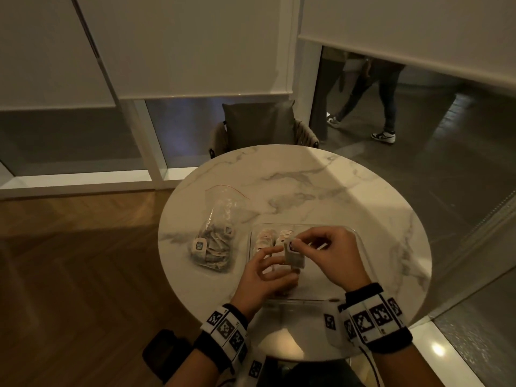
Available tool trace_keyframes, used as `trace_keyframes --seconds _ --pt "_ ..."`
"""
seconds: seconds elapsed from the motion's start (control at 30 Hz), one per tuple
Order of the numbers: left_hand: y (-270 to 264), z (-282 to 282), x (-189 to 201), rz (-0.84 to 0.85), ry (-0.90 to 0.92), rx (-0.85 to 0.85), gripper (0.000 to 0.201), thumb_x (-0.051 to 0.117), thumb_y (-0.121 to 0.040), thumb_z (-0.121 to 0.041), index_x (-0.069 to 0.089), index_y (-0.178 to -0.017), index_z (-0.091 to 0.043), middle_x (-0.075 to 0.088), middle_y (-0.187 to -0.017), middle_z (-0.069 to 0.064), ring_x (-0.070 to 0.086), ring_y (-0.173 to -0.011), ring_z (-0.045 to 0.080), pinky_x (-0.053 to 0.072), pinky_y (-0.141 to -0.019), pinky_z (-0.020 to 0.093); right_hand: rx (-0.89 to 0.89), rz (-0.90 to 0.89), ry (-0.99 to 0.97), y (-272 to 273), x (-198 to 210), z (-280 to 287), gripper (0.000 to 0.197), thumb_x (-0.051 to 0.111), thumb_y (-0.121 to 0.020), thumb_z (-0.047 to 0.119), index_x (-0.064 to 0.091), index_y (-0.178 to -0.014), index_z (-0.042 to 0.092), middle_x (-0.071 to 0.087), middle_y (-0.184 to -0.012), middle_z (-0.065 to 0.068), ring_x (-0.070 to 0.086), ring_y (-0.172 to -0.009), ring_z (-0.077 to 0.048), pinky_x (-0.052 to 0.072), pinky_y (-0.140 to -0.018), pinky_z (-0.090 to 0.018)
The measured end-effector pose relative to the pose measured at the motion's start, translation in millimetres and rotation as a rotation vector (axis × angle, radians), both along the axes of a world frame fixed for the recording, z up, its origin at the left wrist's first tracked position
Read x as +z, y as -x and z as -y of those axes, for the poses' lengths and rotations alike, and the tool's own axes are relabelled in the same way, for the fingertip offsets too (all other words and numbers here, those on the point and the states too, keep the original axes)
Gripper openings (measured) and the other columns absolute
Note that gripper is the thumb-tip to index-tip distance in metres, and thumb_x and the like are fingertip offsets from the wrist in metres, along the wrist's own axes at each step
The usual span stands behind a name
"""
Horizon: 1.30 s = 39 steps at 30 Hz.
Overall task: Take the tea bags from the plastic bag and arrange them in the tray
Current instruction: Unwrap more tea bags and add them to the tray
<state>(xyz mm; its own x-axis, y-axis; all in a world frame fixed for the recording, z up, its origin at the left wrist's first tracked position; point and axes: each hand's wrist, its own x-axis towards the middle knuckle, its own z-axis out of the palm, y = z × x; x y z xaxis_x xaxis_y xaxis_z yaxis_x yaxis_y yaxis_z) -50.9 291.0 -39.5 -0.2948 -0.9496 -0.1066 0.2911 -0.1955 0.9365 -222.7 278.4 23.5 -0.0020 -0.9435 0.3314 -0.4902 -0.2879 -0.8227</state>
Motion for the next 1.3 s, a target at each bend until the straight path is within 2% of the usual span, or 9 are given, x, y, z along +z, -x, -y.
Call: trace_keyframes --seconds 0.2,0.37,0.5,0.6,0.77,0.87,0.93,1.1,1.3 --pt "-1 0 -3 -0.086 -0.005 0.023 0.048 0.075 -0.076 -0.005 0.061 -0.122 0.0 0.069 -0.118 0.021 0.067 -0.11 0.038 0.054 -0.095 0.049 0.115 0.224 -0.12 -3 -4 -3 0.004 0.079 -0.079 0.01 0.079 -0.082 0.013 0.076 -0.075 0.003 0.069 -0.067 -0.01 0.048 -0.058 -0.014" --pt "-1 -2 -6 -0.025 0.05 0.037 0.033 0.069 -0.085 -0.008 0.067 -0.114 0.005 0.072 -0.11 0.022 0.069 -0.106 0.037 0.052 -0.097 0.049 0.09 0.348 -0.216 -3 -8 -5 0.012 0.075 -0.082 0.008 0.075 -0.094 0.008 0.075 -0.073 -0.008 0.07 -0.063 -0.02 0.052 -0.054 -0.022" --pt "0 -3 -4 0.008 0.051 0.033 0.021 0.066 -0.088 -0.005 0.069 -0.107 0.003 0.073 -0.106 0.021 0.07 -0.103 0.037 0.056 -0.092 0.044 0.087 0.326 -0.251 2 -15 -9 0.024 0.072 -0.085 0.008 0.074 -0.106 0.019 0.076 -0.079 -0.006 0.071 -0.07 -0.018 0.054 -0.059 -0.022" --pt "0 -4 -1 0.081 0.092 -0.001 0.014 0.067 -0.088 -0.004 0.071 -0.101 -0.001 0.075 -0.101 0.017 0.071 -0.1 0.032 0.058 -0.086 0.038 0.062 0.204 -0.206 5 -20 -12 0.013 0.075 -0.084 0.017 0.077 -0.096 0.019 0.076 -0.083 0.003 0.069 -0.076 -0.012 0.056 -0.066 -0.025" --pt "-1 -4 -3 0.145 0.107 0.021 0.01 0.07 -0.085 -0.002 0.075 -0.093 -0.004 0.077 -0.091 0.014 0.073 -0.085 0.028 0.058 -0.082 0.043 0.15 0.175 -0.198 2 -20 -19 0.006 0.078 -0.08 0.012 0.079 -0.085 0.014 0.076 -0.08 0.001 0.07 -0.074 -0.016 0.058 -0.069 -0.027" --pt "-1 -4 -4 0.143 0.109 0.013 0.01 0.072 -0.083 -0.004 0.077 -0.092 -0.006 0.076 -0.092 0.014 0.073 -0.088 0.032 0.057 -0.085 0.047 0.05 0.103 -0.172 2 -22 -17 0.006 0.077 -0.081 0.011 0.078 -0.086 0.015 0.075 -0.077 0.004 0.069 -0.074 -0.011 0.056 -0.067 -0.023" --pt "-2 -4 -6 0.141 0.11 0.023 0.011 0.072 -0.083 -0.004 0.078 -0.092 -0.008 0.076 -0.091 0.016 0.072 -0.087 0.032 0.058 -0.086 0.049 0.107 0.124 -0.207 0 -20 -18 0.007 0.077 -0.081 0.008 0.077 -0.087 0.012 0.075 -0.077 0.002 0.07 -0.073 -0.009 0.055 -0.066 -0.02" --pt "0 -2 -7 0.03 0.058 0.075 0.031 0.073 -0.081 -0.012 0.069 -0.104 0.009 0.073 -0.099 0.024 0.071 -0.094 0.038 0.057 -0.087 0.05 -0.012 0.145 -0.141 2 -21 -18 0.004 0.077 -0.081 0.013 0.077 -0.083 0.017 0.074 -0.073 0.005 0.069 -0.07 -0.007 0.056 -0.066 -0.019" --pt "3 -3 -7 -0.012 0.024 0.139 0.022 0.068 -0.086 0.0 0.064 -0.103 0.013 0.073 -0.095 0.017 0.071 -0.091 0.029 0.058 -0.086 0.05 0.058 0.141 -0.201 -3 -21 -21 0.01 0.079 -0.08 0.019 0.075 -0.083 0.028 0.074 -0.074 0.012 0.068 -0.071 -0.004 0.055 -0.065 -0.02"
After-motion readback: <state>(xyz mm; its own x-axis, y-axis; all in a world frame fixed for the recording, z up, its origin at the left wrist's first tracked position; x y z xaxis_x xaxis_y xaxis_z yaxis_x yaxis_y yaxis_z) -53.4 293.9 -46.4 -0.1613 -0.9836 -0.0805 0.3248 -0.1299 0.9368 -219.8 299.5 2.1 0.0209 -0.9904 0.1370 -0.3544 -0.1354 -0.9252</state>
